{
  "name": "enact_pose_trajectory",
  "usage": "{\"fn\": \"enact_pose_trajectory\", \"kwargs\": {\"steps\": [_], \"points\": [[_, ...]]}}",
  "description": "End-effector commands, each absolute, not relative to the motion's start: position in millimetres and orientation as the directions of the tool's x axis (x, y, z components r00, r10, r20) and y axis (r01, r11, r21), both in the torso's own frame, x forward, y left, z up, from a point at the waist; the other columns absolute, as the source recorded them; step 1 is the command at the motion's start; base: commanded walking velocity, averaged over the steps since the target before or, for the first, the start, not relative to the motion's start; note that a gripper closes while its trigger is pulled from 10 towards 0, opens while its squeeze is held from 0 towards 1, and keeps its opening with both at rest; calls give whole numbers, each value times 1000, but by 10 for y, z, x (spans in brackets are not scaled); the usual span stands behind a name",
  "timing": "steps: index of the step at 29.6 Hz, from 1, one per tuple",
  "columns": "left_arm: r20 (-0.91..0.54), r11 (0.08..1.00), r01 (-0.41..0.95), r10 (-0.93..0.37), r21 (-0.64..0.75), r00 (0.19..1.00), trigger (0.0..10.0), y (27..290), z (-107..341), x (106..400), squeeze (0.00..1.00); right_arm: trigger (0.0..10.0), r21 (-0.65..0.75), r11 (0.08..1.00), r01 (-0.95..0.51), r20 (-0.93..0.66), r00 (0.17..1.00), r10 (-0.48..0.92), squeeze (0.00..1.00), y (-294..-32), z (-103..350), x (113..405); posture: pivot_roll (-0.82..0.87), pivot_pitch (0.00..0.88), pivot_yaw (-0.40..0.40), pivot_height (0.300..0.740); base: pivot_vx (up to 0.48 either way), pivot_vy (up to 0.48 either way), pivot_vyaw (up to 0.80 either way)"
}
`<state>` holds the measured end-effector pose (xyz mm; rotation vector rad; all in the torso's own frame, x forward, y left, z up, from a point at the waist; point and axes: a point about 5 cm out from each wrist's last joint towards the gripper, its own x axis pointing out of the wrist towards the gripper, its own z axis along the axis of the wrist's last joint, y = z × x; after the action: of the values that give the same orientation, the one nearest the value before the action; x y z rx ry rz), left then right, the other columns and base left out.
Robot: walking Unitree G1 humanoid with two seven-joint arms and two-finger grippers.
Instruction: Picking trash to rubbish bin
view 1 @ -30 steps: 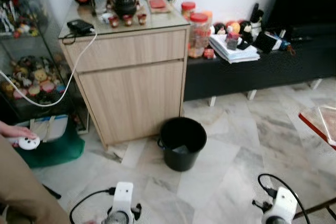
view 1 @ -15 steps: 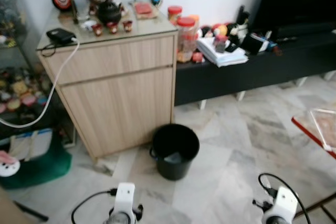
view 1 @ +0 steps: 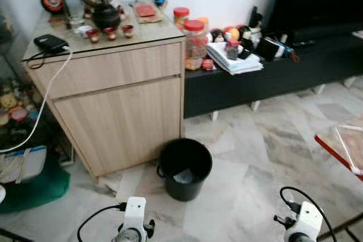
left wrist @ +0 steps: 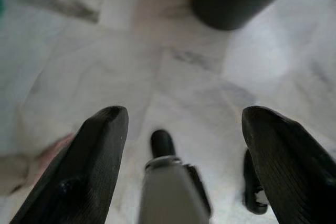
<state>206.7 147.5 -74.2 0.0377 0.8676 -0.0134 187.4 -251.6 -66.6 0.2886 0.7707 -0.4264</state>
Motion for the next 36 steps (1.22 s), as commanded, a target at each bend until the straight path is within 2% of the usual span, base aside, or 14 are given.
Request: {"fn": "enact_pose_trajectory", "kwargs": {"steps": [1, 13, 18, 34, 36], "points": [[-768, 999, 20, 9, 29, 641, 10000, 1474, -751, 2054, 0, 10000, 95, 877, 472, -718, 642, -268, 0, -2529, -651, 1895, -119, 4, -59, 740, 285, 0, 0], [-768, 1000, 15, 10, 26, 640, 10000, 1469, -753, 2052, 0, 10000, 88, 882, 464, -718, 643, -267, 0, -2538, -646, 1900, -121, 12, -61, 740, 286, 0, 0], [-767, 1000, 10, 14, 26, 642, 10000, 1474, -749, 2059, 0, 10000, 90, 882, 463, -719, 643, -264, 0, -2536, -645, 1906, -120, 19, -62, 740, 285, 0, 800], [-767, 1000, 8, 15, 26, 641, 10000, 1477, -749, 2058, 0, 10000, 104, 871, 480, -720, 641, -267, 0, -2534, -647, 1903, -121, 19, -60, 740, 283, 0, 0], [-767, 1000, 7, 16, 26, 641, 10000, 1478, -750, 2057, 0, 10000, 107, 871, 480, -715, 646, -268, 0, -2536, -643, 1906, -121, 19, -60, 740, 283, 0, -800]]}}
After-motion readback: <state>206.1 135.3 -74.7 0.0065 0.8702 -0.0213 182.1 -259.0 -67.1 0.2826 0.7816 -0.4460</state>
